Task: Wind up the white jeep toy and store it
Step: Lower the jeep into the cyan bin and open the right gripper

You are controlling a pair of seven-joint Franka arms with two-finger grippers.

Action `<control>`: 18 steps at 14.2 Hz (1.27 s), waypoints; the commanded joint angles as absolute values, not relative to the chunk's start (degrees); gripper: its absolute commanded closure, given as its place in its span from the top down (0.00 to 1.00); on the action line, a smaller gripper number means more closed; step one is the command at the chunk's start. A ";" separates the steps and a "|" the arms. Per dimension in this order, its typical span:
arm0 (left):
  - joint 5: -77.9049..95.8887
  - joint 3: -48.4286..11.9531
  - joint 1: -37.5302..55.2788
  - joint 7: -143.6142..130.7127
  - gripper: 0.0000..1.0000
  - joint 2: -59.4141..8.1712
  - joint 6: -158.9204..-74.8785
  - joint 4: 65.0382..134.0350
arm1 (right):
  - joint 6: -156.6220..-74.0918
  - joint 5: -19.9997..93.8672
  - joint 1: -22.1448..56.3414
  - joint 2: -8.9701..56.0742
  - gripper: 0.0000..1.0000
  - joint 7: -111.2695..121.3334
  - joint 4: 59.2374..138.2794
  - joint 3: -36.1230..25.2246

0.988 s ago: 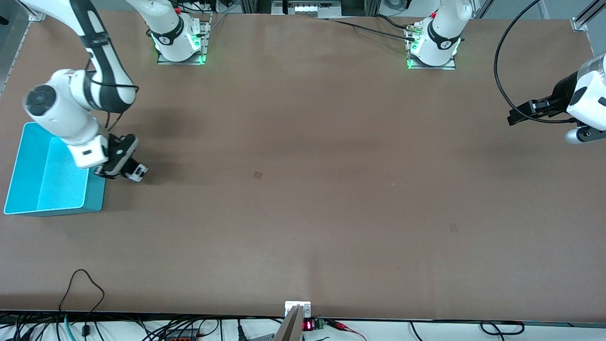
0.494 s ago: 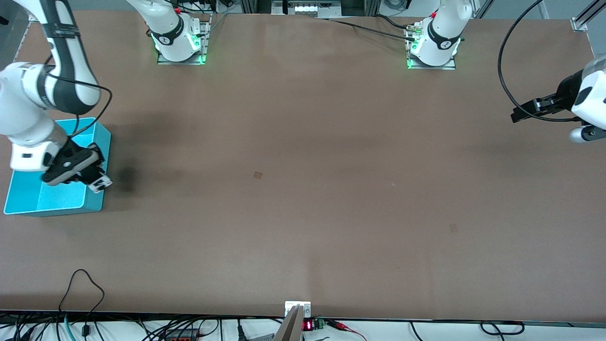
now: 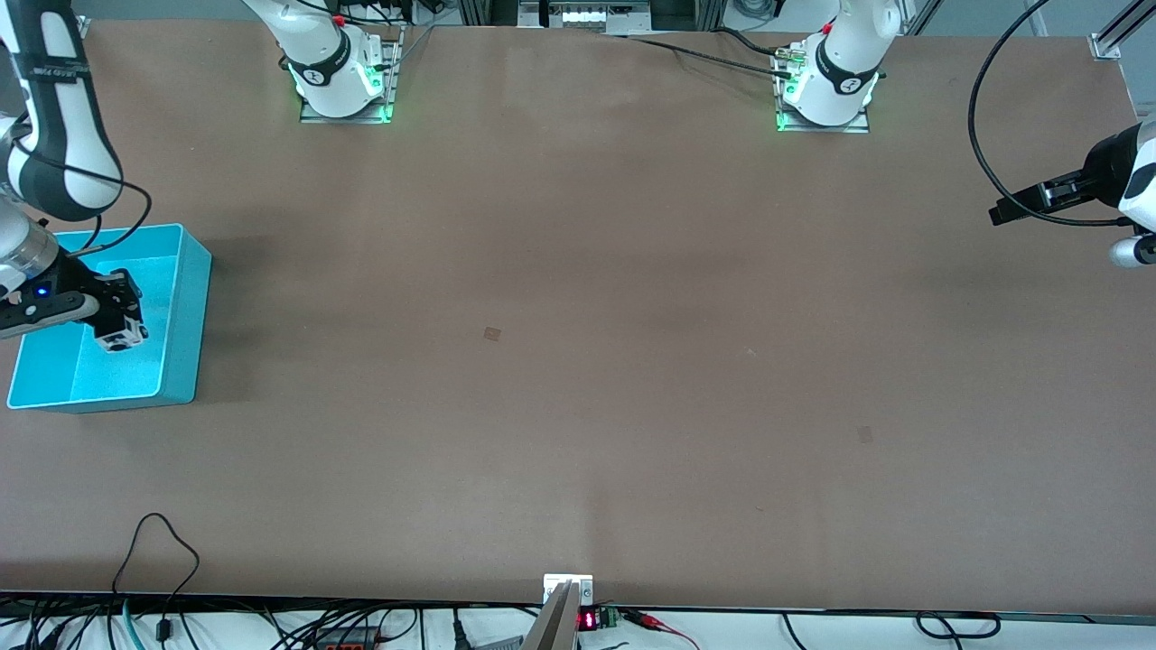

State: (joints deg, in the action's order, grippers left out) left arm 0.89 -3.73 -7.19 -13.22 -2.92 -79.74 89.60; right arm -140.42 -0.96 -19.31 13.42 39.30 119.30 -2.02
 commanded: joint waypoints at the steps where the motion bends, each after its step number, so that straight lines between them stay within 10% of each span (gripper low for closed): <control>1: 1.23 -3.78 -7.29 -13.54 1.00 -3.78 -78.57 86.67 | -139.66 -2.01 -21.27 16.95 0.00 35.08 117.16 -1.66; 13: 0.62 -3.78 -8.52 -13.62 1.00 -3.52 -79.54 84.20 | -138.96 -5.01 -24.17 26.89 0.00 29.79 113.99 -4.57; 14: 0.62 -3.78 -8.44 -13.62 1.00 -3.60 -79.54 84.20 | -138.08 -5.01 -24.08 26.46 0.12 29.88 113.91 -4.57; 16: 0.70 -3.78 -8.52 -13.62 1.00 -3.60 -79.45 84.20 | -135.98 -4.92 -23.99 24.97 1.00 30.32 113.73 -4.57; 18: 0.70 -3.78 -8.53 -13.62 1.00 -3.60 -79.45 84.20 | -134.57 -5.01 -23.73 23.13 1.00 31.29 113.64 -4.57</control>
State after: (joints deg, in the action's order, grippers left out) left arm 0.87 -3.61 -8.29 -13.24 -2.89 -79.89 85.75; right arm -137.39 -4.10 -23.53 26.15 31.23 113.63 -5.07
